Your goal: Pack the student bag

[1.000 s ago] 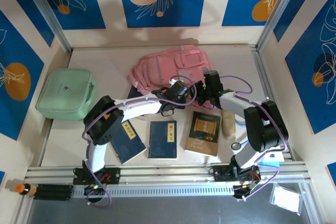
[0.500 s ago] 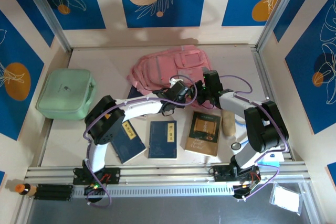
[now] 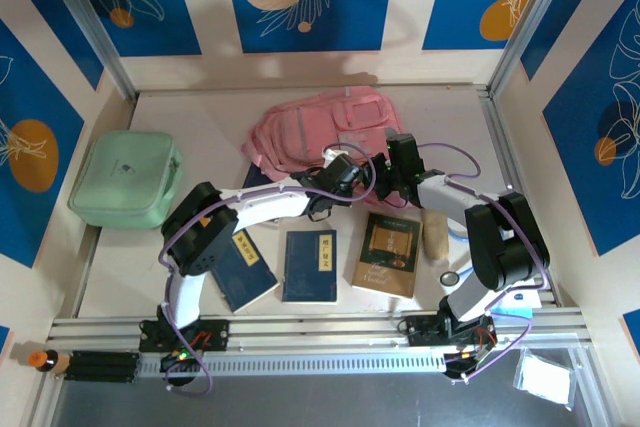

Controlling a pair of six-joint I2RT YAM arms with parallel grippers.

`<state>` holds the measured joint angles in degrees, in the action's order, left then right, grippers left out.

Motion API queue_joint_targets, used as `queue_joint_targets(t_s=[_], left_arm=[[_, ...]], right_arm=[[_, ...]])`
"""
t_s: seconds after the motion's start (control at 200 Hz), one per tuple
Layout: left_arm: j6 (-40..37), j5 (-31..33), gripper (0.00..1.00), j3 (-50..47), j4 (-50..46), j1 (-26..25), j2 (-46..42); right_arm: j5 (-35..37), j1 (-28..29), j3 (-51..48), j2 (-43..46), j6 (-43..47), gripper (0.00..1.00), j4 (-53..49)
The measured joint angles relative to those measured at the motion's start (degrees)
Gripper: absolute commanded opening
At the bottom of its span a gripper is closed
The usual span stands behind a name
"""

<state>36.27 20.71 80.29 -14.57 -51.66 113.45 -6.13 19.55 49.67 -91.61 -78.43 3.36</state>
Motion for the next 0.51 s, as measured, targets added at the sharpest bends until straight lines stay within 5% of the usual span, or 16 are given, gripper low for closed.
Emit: queue_joint_targets(t_s=[0.15, 0.505], left_arm=[[-0.24, 0.79, 0.0, -0.15, 0.0, -0.02, -0.02], [-1.9, -1.11, 0.0, -4.48, -1.81, 0.96, -4.13]], right_arm=[[0.0, 0.0, 0.24, 0.0, 0.09, 0.0, -0.28], [0.44, -0.39, 0.26, 0.2, 1.97, 0.0, -2.03]])
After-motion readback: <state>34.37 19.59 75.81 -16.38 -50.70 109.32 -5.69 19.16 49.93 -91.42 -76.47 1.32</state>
